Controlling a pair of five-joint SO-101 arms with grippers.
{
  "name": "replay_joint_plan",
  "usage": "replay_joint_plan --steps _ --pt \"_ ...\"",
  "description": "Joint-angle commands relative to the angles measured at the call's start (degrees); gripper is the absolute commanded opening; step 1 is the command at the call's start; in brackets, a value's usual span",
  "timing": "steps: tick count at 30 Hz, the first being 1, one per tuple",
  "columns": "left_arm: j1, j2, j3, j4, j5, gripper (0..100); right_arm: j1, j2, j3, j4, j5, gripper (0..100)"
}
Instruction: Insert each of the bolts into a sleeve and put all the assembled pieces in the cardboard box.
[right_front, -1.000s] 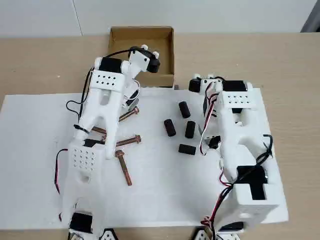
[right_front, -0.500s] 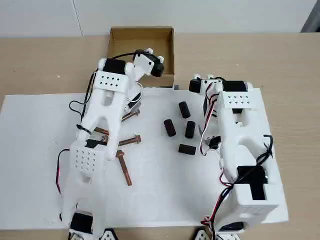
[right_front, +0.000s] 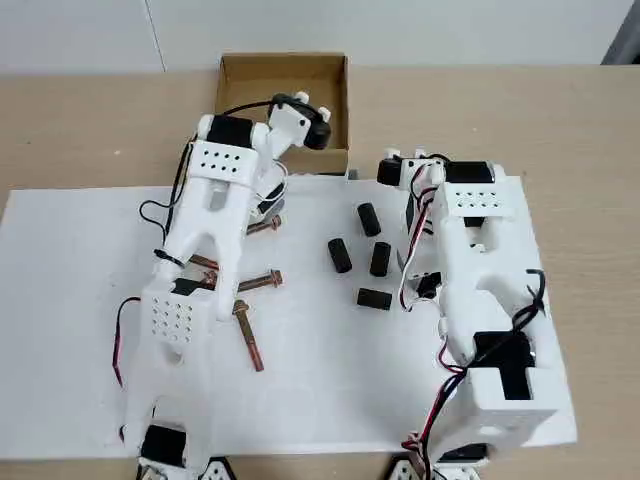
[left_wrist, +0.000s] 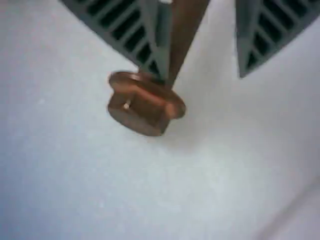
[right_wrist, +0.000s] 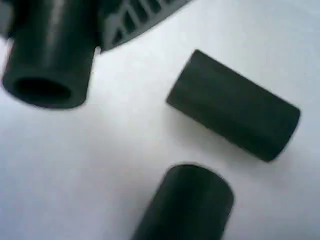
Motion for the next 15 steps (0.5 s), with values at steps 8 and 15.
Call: replay_joint_plan --steps 8,15 --pt "1.85 -11.43 8.04 1.05 -0.44 9 0.13 -3.30 -0.18 -1.71 0.18 0.6" --pt "-0.53 -8.26 11.82 -3.43 -0.53 9 0.13 -3.21 -0.09 -2.07 0.18 0.6"
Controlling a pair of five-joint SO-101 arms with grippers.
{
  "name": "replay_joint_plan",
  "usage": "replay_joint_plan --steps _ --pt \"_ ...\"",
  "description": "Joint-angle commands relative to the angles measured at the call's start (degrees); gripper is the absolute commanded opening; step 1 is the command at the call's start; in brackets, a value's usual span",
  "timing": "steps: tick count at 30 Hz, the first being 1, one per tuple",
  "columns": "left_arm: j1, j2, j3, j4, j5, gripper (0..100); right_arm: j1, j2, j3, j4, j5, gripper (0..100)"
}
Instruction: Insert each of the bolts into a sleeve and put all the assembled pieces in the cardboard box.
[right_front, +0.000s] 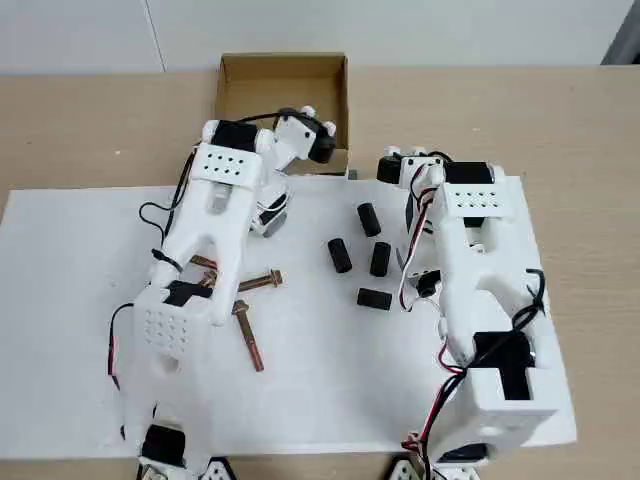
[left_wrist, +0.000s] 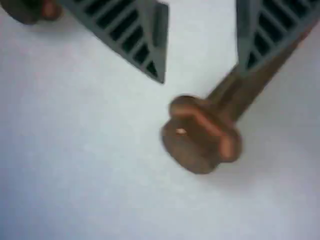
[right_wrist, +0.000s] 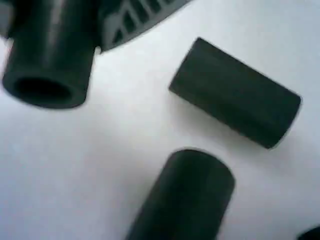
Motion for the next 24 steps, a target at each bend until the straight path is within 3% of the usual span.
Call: replay_joint_plan --steps 1,20,24 --pt "-1.23 -0.09 -0.48 -2.02 -0.44 9 0.13 -3.21 -0.26 -0.57 0.18 0.6" --pt "-0.26 9.05 -7.96 -2.64 -2.29 9 0.04 -3.21 -0.26 -0.57 0.18 0.6" --pt "-0.35 9.05 -7.96 -2.55 -2.29 2 0.04 -3.30 -0.26 -0.57 0.18 0.6"
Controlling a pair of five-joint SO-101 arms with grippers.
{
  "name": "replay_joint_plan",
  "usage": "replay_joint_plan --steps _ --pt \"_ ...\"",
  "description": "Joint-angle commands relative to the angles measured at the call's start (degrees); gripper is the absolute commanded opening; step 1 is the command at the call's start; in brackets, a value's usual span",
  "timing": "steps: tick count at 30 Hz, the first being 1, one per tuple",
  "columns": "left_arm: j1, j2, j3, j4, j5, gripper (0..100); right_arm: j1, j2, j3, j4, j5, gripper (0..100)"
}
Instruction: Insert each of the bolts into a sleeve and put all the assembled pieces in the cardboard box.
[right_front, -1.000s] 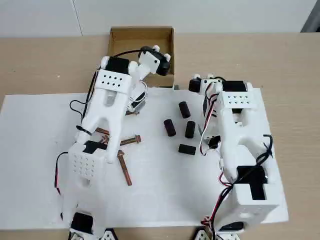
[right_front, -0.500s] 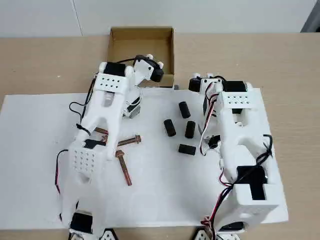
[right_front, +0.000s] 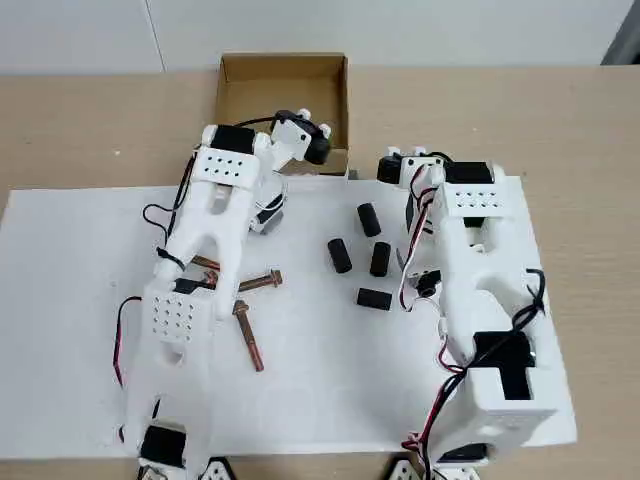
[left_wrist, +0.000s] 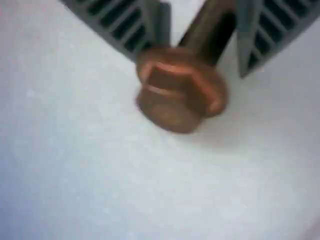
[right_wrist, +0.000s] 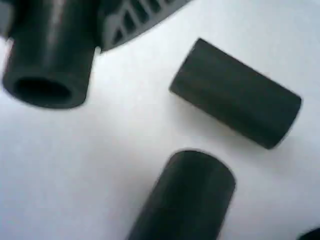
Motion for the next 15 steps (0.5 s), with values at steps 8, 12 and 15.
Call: replay_joint_plan --steps 8,12,15 --pt "0.18 -4.66 -1.63 1.14 -0.35 1 -0.04 -4.09 -0.53 0.66 0.18 0.5" --pt "0.44 -10.64 -3.30 1.41 -0.18 1 -0.04 -9.19 -0.70 2.95 -0.18 0.5" --pt "0.53 -15.82 -4.44 2.11 -0.44 1 -0.04 -15.08 -0.79 2.95 -2.46 0.4"
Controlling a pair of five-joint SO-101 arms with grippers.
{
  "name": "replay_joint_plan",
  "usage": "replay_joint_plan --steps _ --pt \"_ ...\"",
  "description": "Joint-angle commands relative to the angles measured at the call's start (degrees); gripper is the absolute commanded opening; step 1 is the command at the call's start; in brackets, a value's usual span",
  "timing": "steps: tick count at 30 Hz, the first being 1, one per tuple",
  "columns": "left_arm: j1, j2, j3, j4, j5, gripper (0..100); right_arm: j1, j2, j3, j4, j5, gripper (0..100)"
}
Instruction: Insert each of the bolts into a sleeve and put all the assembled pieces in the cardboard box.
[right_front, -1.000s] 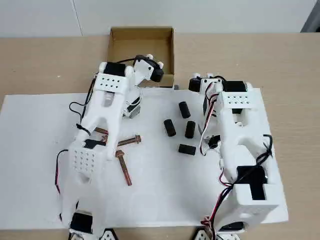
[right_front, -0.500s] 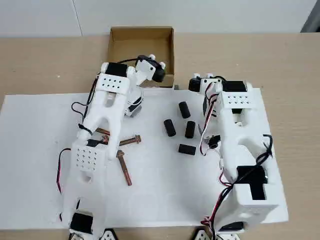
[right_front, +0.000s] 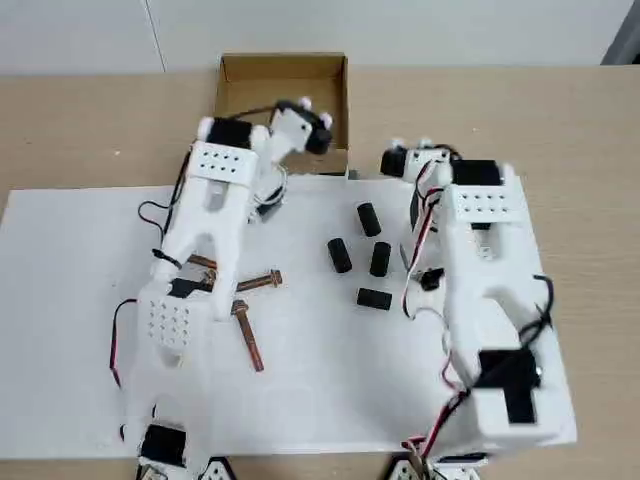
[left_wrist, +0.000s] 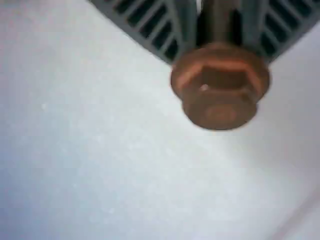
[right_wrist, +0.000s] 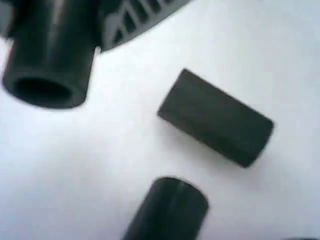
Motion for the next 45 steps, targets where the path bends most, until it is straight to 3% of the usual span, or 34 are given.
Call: replay_joint_plan --steps 1,6,10,15,24,29,35,39,45 --pt "0.97 -10.46 -3.56 0.97 -0.35 1 -0.22 -9.27 -0.79 0.66 -2.46 0.4" --pt "5.10 -18.29 -2.15 3.08 0.97 1 -2.24 -18.07 -0.53 2.07 -4.13 0.4" --pt "8.62 -25.14 2.95 3.08 8.88 1 -3.21 -22.73 -0.53 5.76 -4.31 0.4" --pt "10.90 -34.55 7.69 2.99 13.63 1 -3.12 -28.70 -0.53 8.84 -4.31 0.3" --pt "13.01 -54.59 26.95 1.58 16.18 1 -3.21 -45.32 7.47 8.13 -4.48 0.2" --pt "10.73 -66.90 46.20 -8.97 18.37 1 -2.95 -52.79 16.79 4.97 -5.45 0.2" --pt "8.35 -82.99 69.14 -27.96 18.81 1 -3.30 -62.02 30.59 -9.45 -10.73 0.2" --pt "6.95 -91.78 80.66 -36.92 26.64 1 -3.56 -65.63 38.33 -17.27 -14.07 0.2" --pt "6.77 -99.60 89.36 -41.32 37.54 1 -9.89 -68.35 44.66 -23.08 -14.86 0.2"
